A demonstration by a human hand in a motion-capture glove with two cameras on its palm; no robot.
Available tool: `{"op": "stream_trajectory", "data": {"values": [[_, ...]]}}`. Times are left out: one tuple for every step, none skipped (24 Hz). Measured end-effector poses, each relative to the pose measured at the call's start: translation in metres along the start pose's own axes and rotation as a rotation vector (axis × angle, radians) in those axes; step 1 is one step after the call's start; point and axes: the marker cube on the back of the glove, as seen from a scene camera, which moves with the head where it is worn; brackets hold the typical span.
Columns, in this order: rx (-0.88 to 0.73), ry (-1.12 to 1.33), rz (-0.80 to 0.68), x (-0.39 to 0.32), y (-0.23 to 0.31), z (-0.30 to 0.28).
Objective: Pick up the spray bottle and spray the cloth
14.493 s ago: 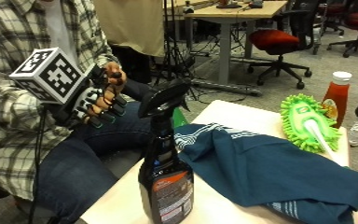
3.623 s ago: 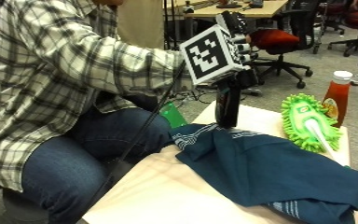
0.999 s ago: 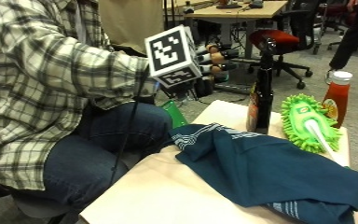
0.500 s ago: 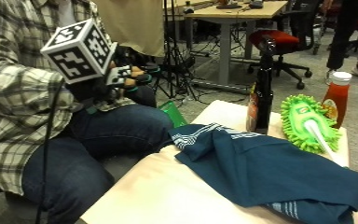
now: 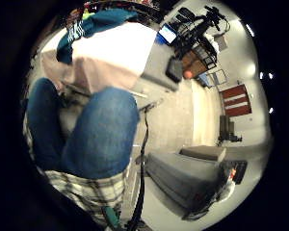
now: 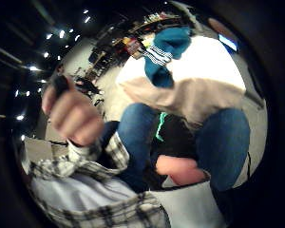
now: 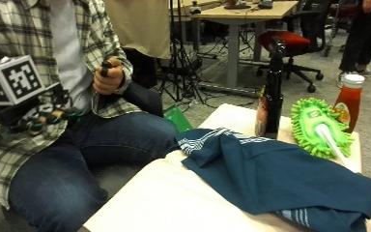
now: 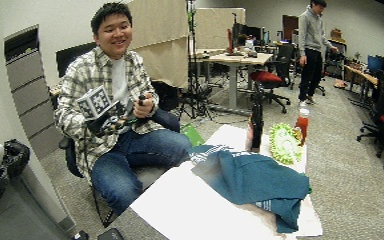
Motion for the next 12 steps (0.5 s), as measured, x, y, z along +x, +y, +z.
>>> {"op": "stream_trajectory", "data": {"values": [[-0.027, 0.006, 0.017, 0.006, 0.015, 0.01], [-0.05, 0.005, 0.03, 0.01, 0.026, 0.017], [-0.07, -0.001, 0.04, 0.014, 0.034, 0.022], [-0.088, -0.009, 0.047, 0.017, 0.041, 0.026], [-0.104, -0.018, 0.054, 0.021, 0.049, 0.031], [-0.116, -0.027, 0.063, 0.025, 0.059, 0.038], [-0.122, -0.035, 0.074, 0.028, 0.073, 0.048], [-0.124, -0.045, 0.088, 0.031, 0.087, 0.058], [-0.126, -0.055, 0.101, 0.031, 0.099, 0.066], [-0.13, -0.066, 0.112, 0.031, 0.11, 0.073], [-0.136, -0.074, 0.119, 0.03, 0.117, 0.078], [-0.14, -0.079, 0.123, 0.03, 0.12, 0.08]]}}
